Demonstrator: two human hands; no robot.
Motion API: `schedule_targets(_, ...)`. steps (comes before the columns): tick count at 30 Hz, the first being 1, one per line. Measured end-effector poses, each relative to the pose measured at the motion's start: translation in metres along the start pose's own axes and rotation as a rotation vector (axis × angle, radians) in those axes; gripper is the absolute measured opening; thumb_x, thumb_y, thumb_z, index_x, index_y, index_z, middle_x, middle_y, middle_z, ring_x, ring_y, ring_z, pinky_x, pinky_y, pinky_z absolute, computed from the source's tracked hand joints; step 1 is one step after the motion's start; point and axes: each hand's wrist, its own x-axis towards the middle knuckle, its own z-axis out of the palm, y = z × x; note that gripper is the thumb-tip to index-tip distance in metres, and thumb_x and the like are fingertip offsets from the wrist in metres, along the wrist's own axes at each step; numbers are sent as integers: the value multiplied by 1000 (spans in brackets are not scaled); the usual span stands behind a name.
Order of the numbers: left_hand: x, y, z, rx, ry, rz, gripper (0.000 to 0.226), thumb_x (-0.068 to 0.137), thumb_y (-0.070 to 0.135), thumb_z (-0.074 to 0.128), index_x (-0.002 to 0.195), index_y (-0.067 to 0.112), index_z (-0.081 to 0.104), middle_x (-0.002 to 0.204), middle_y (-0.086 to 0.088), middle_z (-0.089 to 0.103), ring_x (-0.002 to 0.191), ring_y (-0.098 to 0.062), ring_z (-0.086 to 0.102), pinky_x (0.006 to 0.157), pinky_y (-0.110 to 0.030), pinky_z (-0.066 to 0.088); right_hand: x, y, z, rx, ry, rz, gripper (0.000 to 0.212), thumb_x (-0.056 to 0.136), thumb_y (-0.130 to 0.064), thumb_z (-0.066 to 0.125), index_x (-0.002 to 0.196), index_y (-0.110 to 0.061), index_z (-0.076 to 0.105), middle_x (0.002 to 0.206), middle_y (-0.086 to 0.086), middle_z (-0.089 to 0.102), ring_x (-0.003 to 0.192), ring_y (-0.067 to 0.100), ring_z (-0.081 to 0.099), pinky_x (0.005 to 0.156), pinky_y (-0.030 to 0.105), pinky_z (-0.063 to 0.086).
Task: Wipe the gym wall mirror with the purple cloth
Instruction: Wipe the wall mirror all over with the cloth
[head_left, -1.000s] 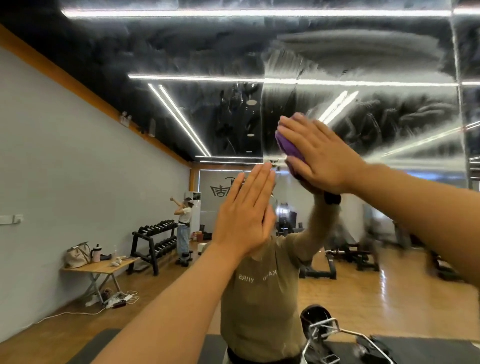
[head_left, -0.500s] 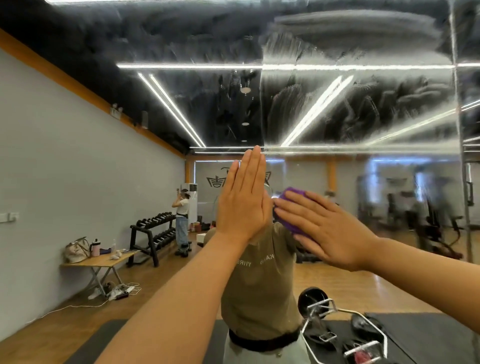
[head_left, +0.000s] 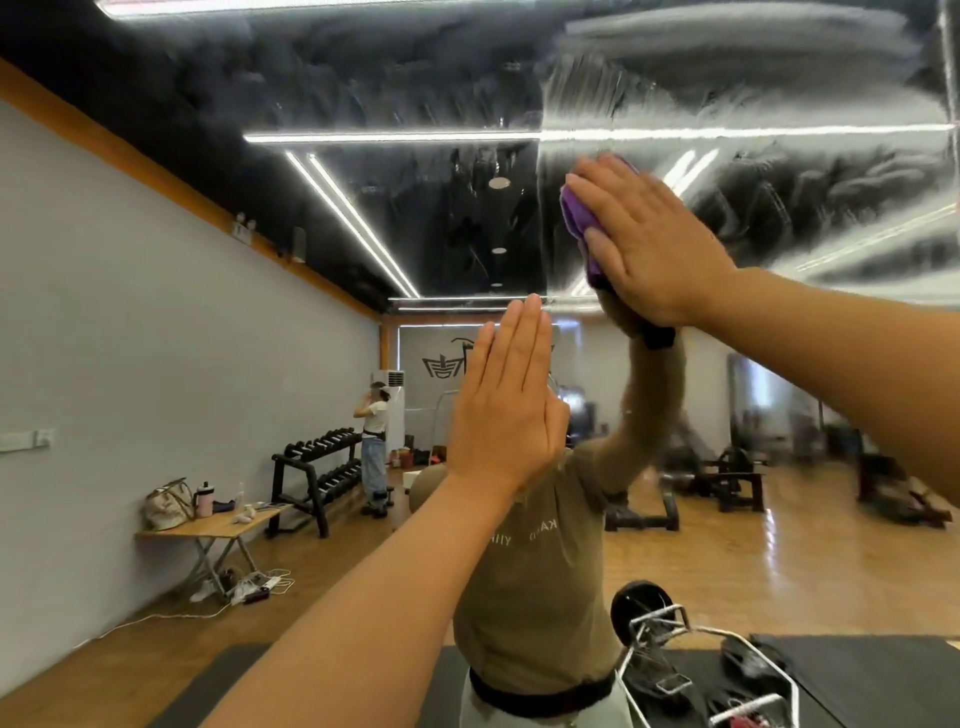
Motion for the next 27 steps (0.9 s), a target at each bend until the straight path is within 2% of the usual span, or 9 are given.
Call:
schedule_targets(3, 0, -2, -1, -2, 21, 4, 61, 97, 22, 33, 153, -3, 31, 161, -21, 30, 151, -33, 26, 126, -38, 6, 0, -22, 13, 39, 97, 91, 58, 104, -32, 24, 159, -12, 23, 167, 8, 18, 156, 26, 9, 127, 43, 6)
schedule_targets(9, -1, -3, -1, -95, 39, -7, 57, 100, 22, 32, 151, -3, 35, 159, -20, 34, 150, -29, 29, 125, -41, 17, -91, -48, 45, 17, 78, -156, 53, 107, -29, 29, 157, -12, 30, 165, 9, 25, 155, 26, 17, 126, 44, 12)
schedule_targets(12, -2, -4, -3, -160, 45, -24, 57, 100, 22, 32, 151, -3, 37, 159, -19, 34, 150, -28, 28, 125, -40, 16, -138, -57, 49, -29, 6, -210, 55, 106, -30, 31, 158, -13, 28, 166, 7, 23, 155, 26, 17, 125, 46, 15)
schedule_targets(15, -3, -5, -3, -129, 27, -13, 57, 100, 23, 31, 151, -3, 37, 160, -18, 33, 151, -29, 27, 125, -42, 17, -164, -54, 45, -65, -90, -356, 53, 109, -31, 23, 159, -15, 27, 167, 4, 23, 155, 25, 17, 126, 43, 10)
schedule_targets(19, -4, -3, -1, -105, 18, -3, 58, 100, 23, 31, 152, -3, 36, 161, -18, 31, 151, -28, 26, 125, -43, 18, -144, -23, 33, -88, -211, -619, 51, 110, -33, 16, 159, -22, 26, 166, -1, 22, 155, 17, 13, 127, 37, 2)
schedule_targets(21, -4, -3, -1, -102, 20, 2, 59, 99, 23, 31, 152, -3, 35, 162, -18, 30, 152, -29, 25, 125, -43, 18, -117, -5, 27, -88, -263, -741, 50, 109, -33, 18, 158, -25, 26, 165, -3, 25, 154, 14, 15, 127, 36, 4)
schedule_targets(23, -2, -3, -1, -95, 29, 4, 60, 98, 23, 32, 152, -4, 36, 161, -19, 30, 152, -29, 25, 125, -42, 16, -85, 8, 20, -62, -224, -691, 49, 107, -31, 25, 155, -24, 32, 162, -1, 31, 153, 17, 22, 127, 37, 8)
schedule_targets(25, -1, -3, -1, -88, 44, -1, 59, 98, 23, 33, 150, -5, 38, 160, -20, 33, 150, -30, 28, 125, -41, 15, -57, 15, 14, -17, -93, -467, 52, 103, -29, 34, 154, -19, 39, 161, 3, 36, 152, 22, 25, 126, 35, 8)
schedule_targets(27, -2, -2, -1, -86, 53, -1, 59, 97, 22, 34, 149, -5, 40, 158, -21, 36, 149, -31, 30, 125, -40, 14, -42, 14, 13, 11, 84, -216, 53, 103, -29, 34, 154, -16, 39, 161, 4, 35, 152, 22, 24, 125, 31, 6)
